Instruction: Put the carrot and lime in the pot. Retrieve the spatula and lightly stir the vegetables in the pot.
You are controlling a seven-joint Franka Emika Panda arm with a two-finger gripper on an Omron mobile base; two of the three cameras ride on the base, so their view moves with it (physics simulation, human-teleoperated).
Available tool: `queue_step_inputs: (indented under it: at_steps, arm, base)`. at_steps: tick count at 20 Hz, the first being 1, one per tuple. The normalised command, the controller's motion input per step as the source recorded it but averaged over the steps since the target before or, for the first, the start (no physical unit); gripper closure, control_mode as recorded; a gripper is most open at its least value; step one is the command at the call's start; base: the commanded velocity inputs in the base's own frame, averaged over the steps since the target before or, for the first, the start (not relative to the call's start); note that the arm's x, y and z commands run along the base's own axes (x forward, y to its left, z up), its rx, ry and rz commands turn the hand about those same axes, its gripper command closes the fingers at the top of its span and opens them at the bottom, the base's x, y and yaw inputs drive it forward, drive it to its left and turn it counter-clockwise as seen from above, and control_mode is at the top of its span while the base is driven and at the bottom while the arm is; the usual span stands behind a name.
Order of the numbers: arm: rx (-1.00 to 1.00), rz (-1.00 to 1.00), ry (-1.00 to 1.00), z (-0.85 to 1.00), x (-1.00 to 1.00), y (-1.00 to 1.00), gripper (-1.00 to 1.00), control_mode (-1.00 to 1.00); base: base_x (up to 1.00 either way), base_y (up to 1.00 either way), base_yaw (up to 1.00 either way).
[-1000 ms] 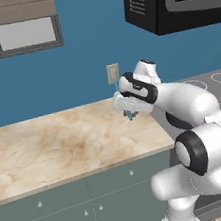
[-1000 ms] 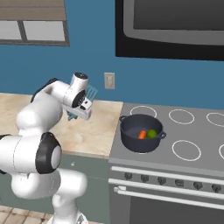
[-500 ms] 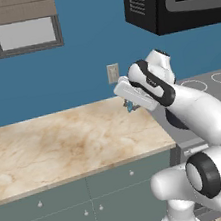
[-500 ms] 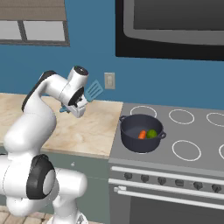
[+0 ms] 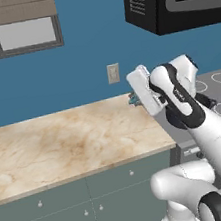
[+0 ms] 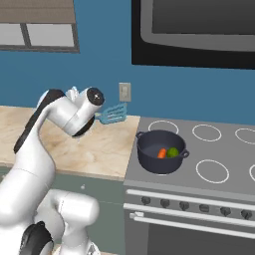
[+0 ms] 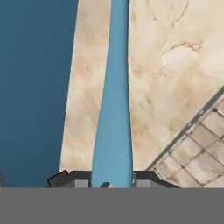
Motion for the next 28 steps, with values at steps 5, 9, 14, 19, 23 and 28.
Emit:
queue_step_inputs:
  at_steps: [5,9,14,19,23,28]
  arm:
    - [0.53,-0.22,0.03,0.51,-0.03,-0.02,1.0,-1.0]
    - [0.64,0.0,0.02,0.37,-0.06,-0.27,1.0,-1.0]
    - [0.6,0.0,0.11,0.37,0.03,-0.49,1.0,-1.0]
    - [0.24,-0.16,0.38,0.47,0.22,-0.51,1.0,-1.0]
    - [0.08,-0.2,0.19,0.3,0.2,-0.65,1.0,-1.0]
    - [0.18,0.02,0.0,0.14,0.02,-0.89,1.0,-1.0]
  base:
    - [0.0,0.0,0.0]
    - [0.0,0.0,0.0]
    - [0.0,0.0,0.0]
    - [0.0,0.0,0.0]
    - [0.0,0.0,0.0]
    - [0.0,0.0,0.0]
